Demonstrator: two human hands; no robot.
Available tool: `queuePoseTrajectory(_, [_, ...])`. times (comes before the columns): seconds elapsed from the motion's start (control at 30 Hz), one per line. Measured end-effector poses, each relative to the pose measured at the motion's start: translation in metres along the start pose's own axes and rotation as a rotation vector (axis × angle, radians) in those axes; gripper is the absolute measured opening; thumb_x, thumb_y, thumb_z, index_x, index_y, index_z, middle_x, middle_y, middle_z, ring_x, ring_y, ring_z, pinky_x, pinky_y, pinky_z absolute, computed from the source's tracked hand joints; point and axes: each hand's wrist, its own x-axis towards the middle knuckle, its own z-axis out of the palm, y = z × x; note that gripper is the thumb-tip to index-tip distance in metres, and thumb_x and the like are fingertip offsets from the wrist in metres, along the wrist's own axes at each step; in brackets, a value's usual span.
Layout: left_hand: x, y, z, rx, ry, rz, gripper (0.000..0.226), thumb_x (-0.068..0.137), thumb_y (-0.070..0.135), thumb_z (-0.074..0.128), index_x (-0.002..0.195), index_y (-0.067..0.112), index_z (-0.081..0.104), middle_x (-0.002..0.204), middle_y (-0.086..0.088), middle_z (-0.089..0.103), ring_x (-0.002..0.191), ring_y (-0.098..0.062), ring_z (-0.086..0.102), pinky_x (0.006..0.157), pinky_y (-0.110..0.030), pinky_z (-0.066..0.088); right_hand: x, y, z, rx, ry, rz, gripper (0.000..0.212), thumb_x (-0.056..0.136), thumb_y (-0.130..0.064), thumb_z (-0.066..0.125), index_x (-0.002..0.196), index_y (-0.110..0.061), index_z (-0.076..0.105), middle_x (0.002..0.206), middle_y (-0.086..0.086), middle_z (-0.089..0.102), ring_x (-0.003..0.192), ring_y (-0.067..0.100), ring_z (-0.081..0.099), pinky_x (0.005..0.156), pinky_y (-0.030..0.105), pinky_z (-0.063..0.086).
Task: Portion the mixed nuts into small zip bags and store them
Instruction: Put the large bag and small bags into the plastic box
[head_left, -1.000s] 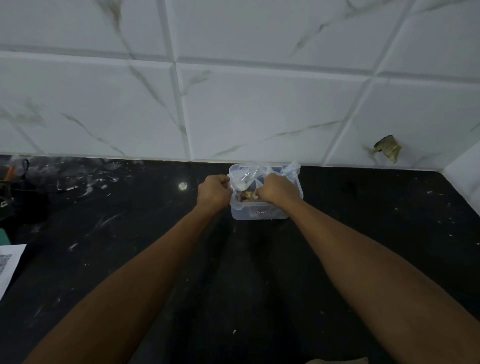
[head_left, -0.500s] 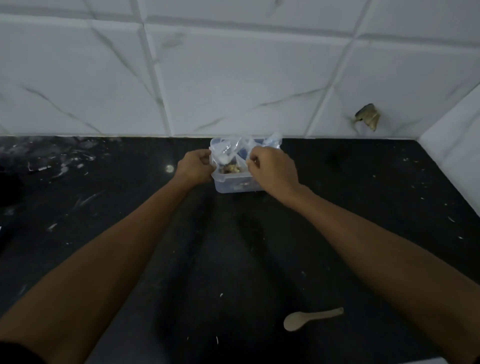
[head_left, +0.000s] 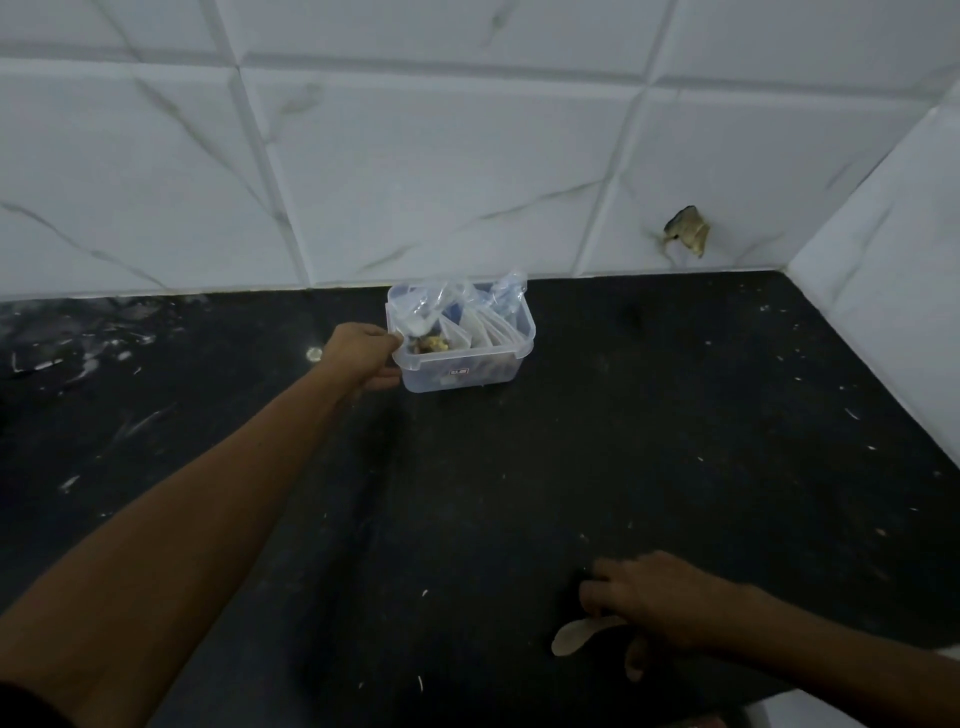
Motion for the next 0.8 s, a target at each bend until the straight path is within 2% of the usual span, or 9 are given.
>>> queuePoseTrajectory(0.07, [-0.001, 0.000, 0.002, -0.019, -0.005, -0.017, 0.025, 0.097, 0.015, 0.058, 0.117, 0.002, 0.062, 0.106, -0.016, 0.066, 0.082, -0.022, 0.069, 0.066, -0.031, 0.058, 0.004, 0.001, 0.006, -0.074, 0.032, 0.013, 0.052, 0.088, -0.031, 0.065, 0.133, -0.019, 0.041, 0.135, 0.008, 0.042, 0.111, 0.031, 0.054, 0.089, 0.044, 0.044])
queuePoseTrajectory(0.2, [-0.003, 0.000, 0.003, -0.044, -0.009, -0.019, 0.022, 0.097, 0.015, 0.058, 0.115, 0.003, 0.062, 0.105, -0.014, 0.065, 0.081, -0.020, 0.068, 0.064, -0.029, 0.058, 0.011, 0.006, 0.013, -0.153, 0.101, 0.010, 0.029, 0.098, -0.027, 0.047, 0.124, -0.015, 0.050, 0.128, 0.009, 0.050, 0.106, 0.029, 0.057, 0.084, 0.042, 0.046])
queuePoseTrajectory(0.3, [-0.004, 0.000, 0.001, -0.065, -0.010, -0.024, 0.020, 0.096, 0.015, 0.058, 0.113, 0.004, 0.063, 0.107, -0.013, 0.065, 0.081, -0.019, 0.069, 0.063, -0.028, 0.058, 0.010, 0.006, 0.001, -0.141, 0.154, -0.030, 0.026, 0.099, -0.031, 0.044, 0.118, -0.016, 0.054, 0.123, 0.007, 0.054, 0.105, 0.025, 0.058, 0.081, 0.037, 0.045])
queuePoseTrajectory(0.37, [-0.004, 0.000, 0.000, -0.057, -0.011, -0.026, 0.018, 0.096, 0.015, 0.059, 0.110, 0.005, 0.065, 0.108, -0.013, 0.065, 0.082, -0.019, 0.068, 0.060, -0.026, 0.058, 0.011, 0.005, -0.021, -0.096, 0.275, -0.034, 0.025, 0.099, -0.033, 0.043, 0.114, -0.018, 0.057, 0.119, 0.003, 0.056, 0.104, 0.021, 0.058, 0.082, 0.034, 0.045])
queuePoseTrajectory(0.5, [-0.006, 0.001, 0.001, -0.088, 0.000, -0.018, 0.010, 0.096, 0.013, 0.059, 0.098, 0.005, 0.065, 0.104, -0.015, 0.066, 0.076, -0.018, 0.067, 0.051, -0.022, 0.057, 0.036, 0.013, -0.083, -0.009, 0.631, -0.007, 0.021, 0.096, -0.031, 0.049, 0.107, -0.021, 0.064, 0.106, -0.002, 0.058, 0.095, 0.014, 0.059, 0.077, 0.026, 0.047])
queuePoseTrajectory(0.6, [-0.007, -0.001, 0.002, -0.115, 0.009, -0.011, 0.013, 0.096, 0.012, 0.059, 0.101, 0.002, 0.065, 0.105, -0.017, 0.067, 0.077, -0.019, 0.067, 0.049, -0.021, 0.057, 0.070, 0.018, -0.122, 0.021, 0.824, 0.024, 0.016, 0.094, -0.024, 0.054, 0.097, -0.014, 0.067, 0.098, 0.002, 0.060, 0.086, 0.018, 0.061, 0.072, 0.029, 0.048])
queuePoseTrajectory(0.73, [-0.008, -0.002, 0.003, -0.137, 0.015, -0.017, 0.016, 0.096, 0.012, 0.059, 0.106, 0.001, 0.066, 0.104, -0.015, 0.067, 0.078, -0.019, 0.068, 0.049, -0.021, 0.056, 0.116, 0.026, -0.144, -0.010, 0.897, 0.054, 0.012, 0.089, -0.015, 0.058, 0.090, -0.010, 0.068, 0.107, 0.006, 0.062, 0.090, 0.023, 0.062, 0.069, 0.031, 0.048])
queuePoseTrajectory(0.8, [-0.007, -0.002, 0.003, -0.129, 0.024, -0.028, 0.016, 0.096, 0.013, 0.060, 0.106, 0.003, 0.066, 0.104, -0.014, 0.068, 0.080, -0.019, 0.069, 0.053, -0.023, 0.057, 0.132, 0.031, -0.148, 0.013, 0.883, 0.063, 0.011, 0.089, -0.013, 0.056, 0.089, -0.010, 0.067, 0.109, 0.007, 0.061, 0.094, 0.024, 0.061, 0.066, 0.025, 0.042])
